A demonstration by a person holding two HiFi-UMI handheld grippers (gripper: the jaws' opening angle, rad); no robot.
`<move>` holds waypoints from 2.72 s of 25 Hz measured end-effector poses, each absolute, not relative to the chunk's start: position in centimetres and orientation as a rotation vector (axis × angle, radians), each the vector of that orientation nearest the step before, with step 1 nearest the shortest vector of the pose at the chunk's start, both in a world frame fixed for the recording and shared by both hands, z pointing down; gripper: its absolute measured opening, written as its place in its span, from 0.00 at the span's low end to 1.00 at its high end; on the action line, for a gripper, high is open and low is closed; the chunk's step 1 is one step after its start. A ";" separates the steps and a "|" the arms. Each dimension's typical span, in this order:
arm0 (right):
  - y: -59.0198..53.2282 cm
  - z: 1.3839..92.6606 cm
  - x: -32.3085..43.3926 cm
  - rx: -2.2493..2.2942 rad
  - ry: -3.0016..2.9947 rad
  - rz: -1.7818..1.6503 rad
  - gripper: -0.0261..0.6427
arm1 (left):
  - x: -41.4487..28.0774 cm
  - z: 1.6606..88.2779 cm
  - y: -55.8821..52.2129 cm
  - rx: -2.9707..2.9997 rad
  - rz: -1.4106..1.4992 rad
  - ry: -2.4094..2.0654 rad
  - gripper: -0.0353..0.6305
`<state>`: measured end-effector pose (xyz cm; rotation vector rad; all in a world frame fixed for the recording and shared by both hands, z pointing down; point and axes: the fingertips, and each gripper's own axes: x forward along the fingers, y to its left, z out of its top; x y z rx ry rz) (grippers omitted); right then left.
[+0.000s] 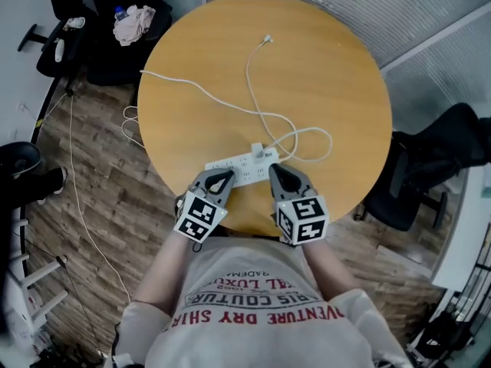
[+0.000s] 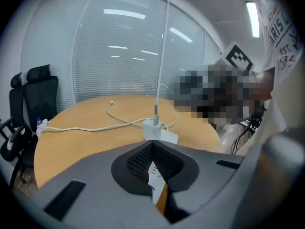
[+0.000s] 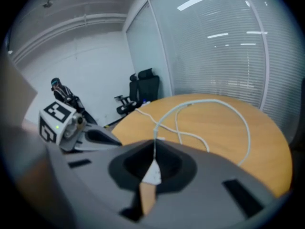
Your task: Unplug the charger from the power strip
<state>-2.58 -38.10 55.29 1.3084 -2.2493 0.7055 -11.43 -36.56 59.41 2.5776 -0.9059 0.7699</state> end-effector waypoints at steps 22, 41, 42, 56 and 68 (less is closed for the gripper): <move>-40.6 63.3 -4.1 1.181 -1.928 0.861 0.32 | -8.2 67.2 -37.5 2.543 1.086 -0.726 0.10; -40.7 66.2 -4.7 1.194 -1.771 0.872 0.28 | -8.5 67.2 -37.5 2.532 1.060 -0.712 0.10; -40.6 66.1 -4.7 1.198 -1.769 0.867 0.27 | -8.4 67.2 -37.5 2.531 1.059 -0.710 0.10; -40.2 60.1 -3.4 1.255 -1.914 0.776 0.27 | -8.3 67.6 -37.4 2.581 1.114 -0.774 0.10; -38.8 52.2 -2.8 1.248 -2.235 0.649 0.27 | -9.1 62.0 -37.4 2.462 0.940 -0.869 0.10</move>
